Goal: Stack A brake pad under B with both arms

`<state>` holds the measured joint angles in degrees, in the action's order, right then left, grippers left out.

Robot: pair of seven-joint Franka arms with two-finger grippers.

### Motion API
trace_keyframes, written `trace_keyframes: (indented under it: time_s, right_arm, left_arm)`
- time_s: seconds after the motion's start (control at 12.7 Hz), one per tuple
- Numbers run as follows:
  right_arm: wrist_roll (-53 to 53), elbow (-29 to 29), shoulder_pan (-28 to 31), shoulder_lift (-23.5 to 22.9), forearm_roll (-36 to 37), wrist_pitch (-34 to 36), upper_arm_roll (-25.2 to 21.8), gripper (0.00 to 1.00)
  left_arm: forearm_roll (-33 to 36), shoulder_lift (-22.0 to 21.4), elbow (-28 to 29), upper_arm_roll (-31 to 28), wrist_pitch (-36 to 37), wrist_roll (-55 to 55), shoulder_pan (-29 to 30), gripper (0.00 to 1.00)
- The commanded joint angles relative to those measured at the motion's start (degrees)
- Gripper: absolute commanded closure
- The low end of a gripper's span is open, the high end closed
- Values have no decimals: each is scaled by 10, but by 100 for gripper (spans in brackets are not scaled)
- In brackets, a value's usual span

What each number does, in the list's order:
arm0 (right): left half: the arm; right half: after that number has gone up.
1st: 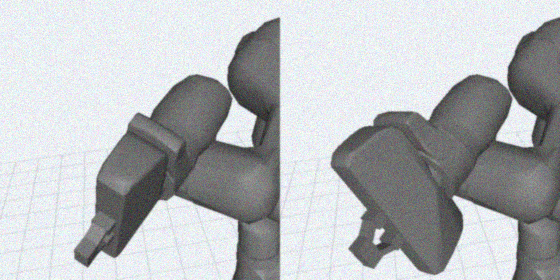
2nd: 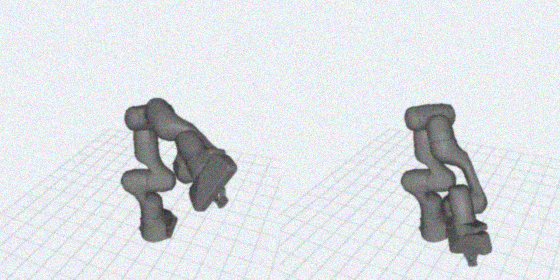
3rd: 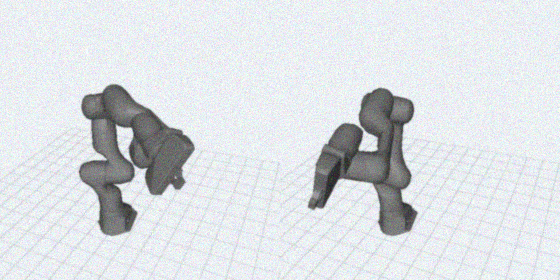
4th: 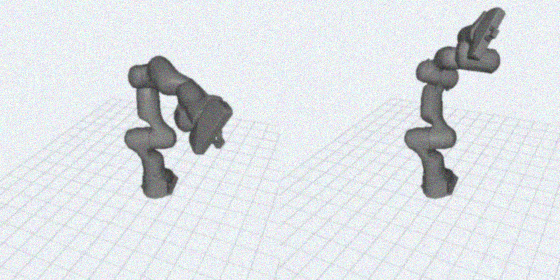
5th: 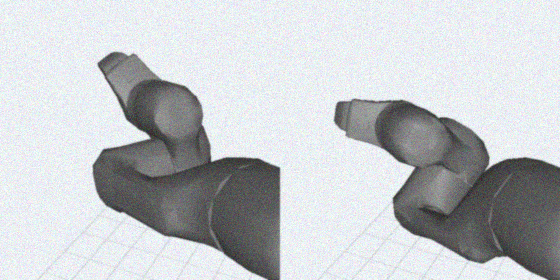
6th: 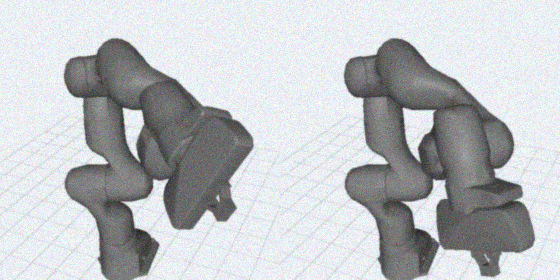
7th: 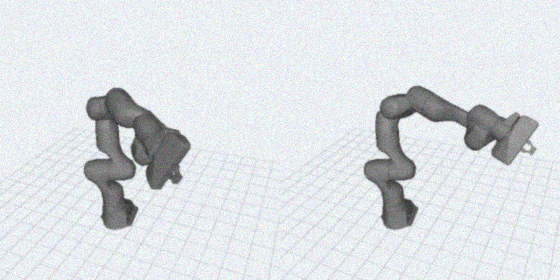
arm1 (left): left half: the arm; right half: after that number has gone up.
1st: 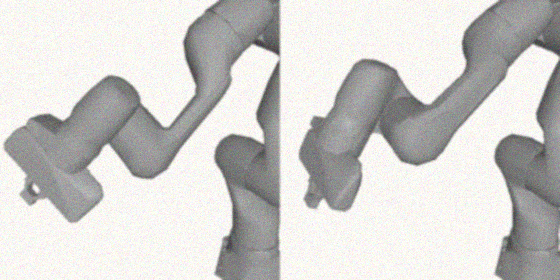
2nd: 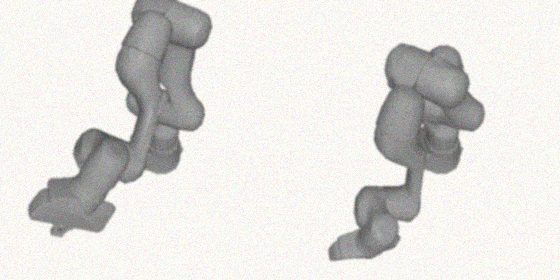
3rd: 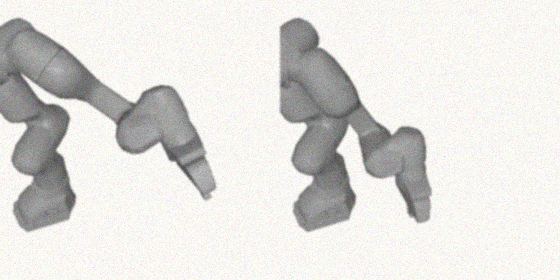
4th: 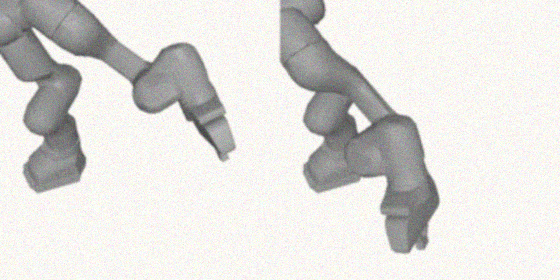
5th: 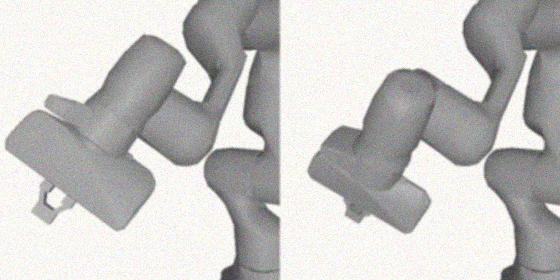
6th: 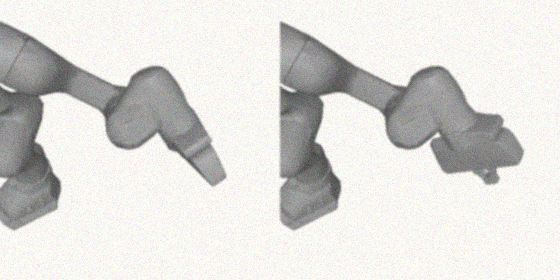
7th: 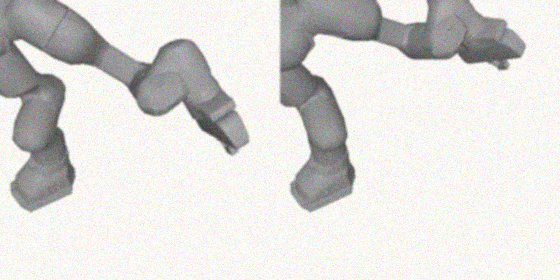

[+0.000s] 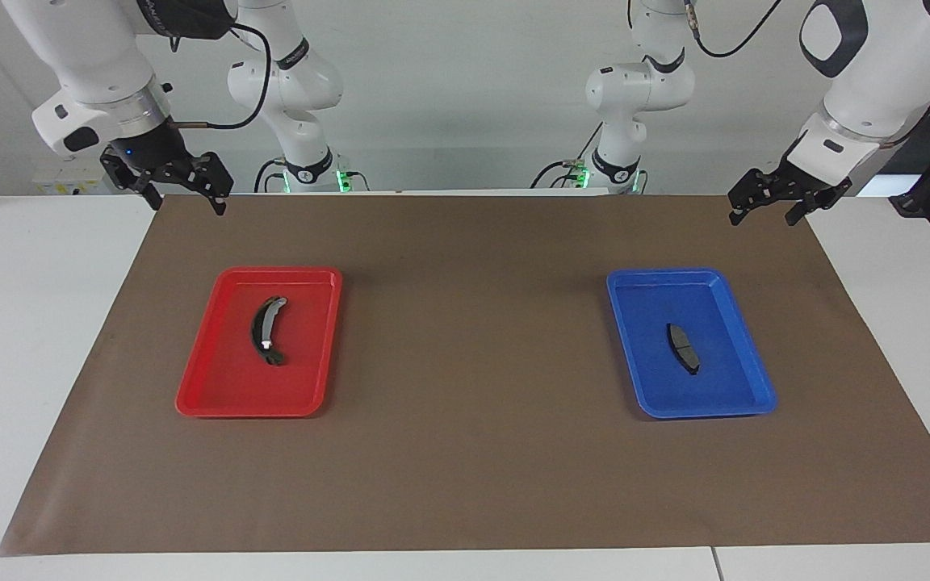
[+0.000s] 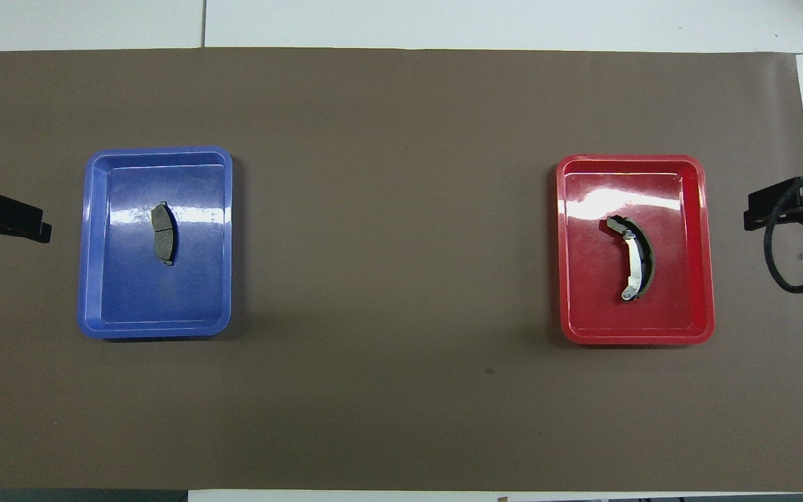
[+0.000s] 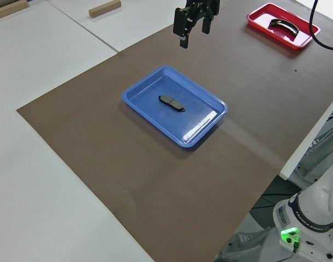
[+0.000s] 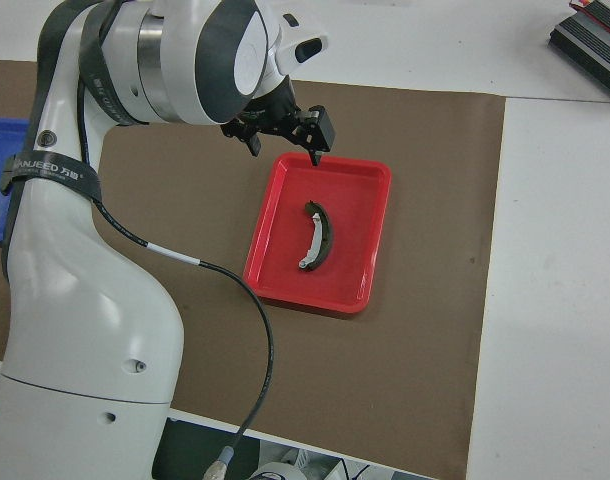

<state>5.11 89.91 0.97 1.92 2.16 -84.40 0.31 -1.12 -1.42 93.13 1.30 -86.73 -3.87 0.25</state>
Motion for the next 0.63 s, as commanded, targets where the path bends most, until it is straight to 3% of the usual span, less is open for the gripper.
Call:
trace_keyframes:
  time_s: [0.0, 0.24, 0.55]
  right_arm:
    - [0, -4, 6, -1, -7, 2, 2, 0]
    - [0, -4, 6, -1, -7, 2, 2, 0]
    - [0, -4, 6, -1, -7, 2, 2, 0]
  left_arm:
    - [-1, -1, 0, 1, -3, 8, -6, 1]
    - [0, -30, 87, 5, -82, 44, -10, 2]
    - [-1, -14, 189, 5, -249, 51, -19, 2]
